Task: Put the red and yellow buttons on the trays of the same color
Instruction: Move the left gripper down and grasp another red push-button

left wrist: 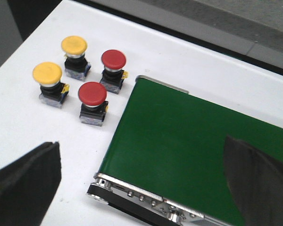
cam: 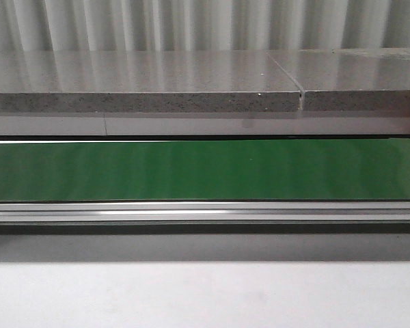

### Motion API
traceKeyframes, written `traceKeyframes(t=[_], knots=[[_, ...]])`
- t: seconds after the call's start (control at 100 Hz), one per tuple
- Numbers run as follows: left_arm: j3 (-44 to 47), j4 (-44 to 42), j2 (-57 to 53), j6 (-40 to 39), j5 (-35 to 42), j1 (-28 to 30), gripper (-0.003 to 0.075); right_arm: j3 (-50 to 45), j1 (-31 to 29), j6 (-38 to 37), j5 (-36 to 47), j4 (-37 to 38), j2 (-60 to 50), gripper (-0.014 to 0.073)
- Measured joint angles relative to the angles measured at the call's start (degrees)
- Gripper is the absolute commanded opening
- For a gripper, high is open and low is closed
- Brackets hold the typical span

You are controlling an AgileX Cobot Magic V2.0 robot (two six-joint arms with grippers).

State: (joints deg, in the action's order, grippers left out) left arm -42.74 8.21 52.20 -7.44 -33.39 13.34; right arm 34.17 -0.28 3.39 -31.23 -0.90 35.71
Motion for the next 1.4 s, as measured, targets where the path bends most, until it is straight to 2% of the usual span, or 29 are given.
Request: traceKeyframes(t=[0.19, 0.59, 1.4], knots=[[-5.1, 3.0, 13.8, -0.3, -0.8, 5.5, 0.064, 0.0, 0.0, 0.0, 0.0, 0.0, 0.0, -0.0068], [-16.1, 3.3, 35.5, -0.3, -0.5, 6.2, 0.064, 0.0, 0.0, 0.1, 0.0, 0.0, 0.0, -0.0068], [-23.2, 4.5, 52.6, -0.3, 3.5, 6.5, 0.064, 0.0, 0.0, 0.1, 0.0, 0.0, 0.0, -0.0068]])
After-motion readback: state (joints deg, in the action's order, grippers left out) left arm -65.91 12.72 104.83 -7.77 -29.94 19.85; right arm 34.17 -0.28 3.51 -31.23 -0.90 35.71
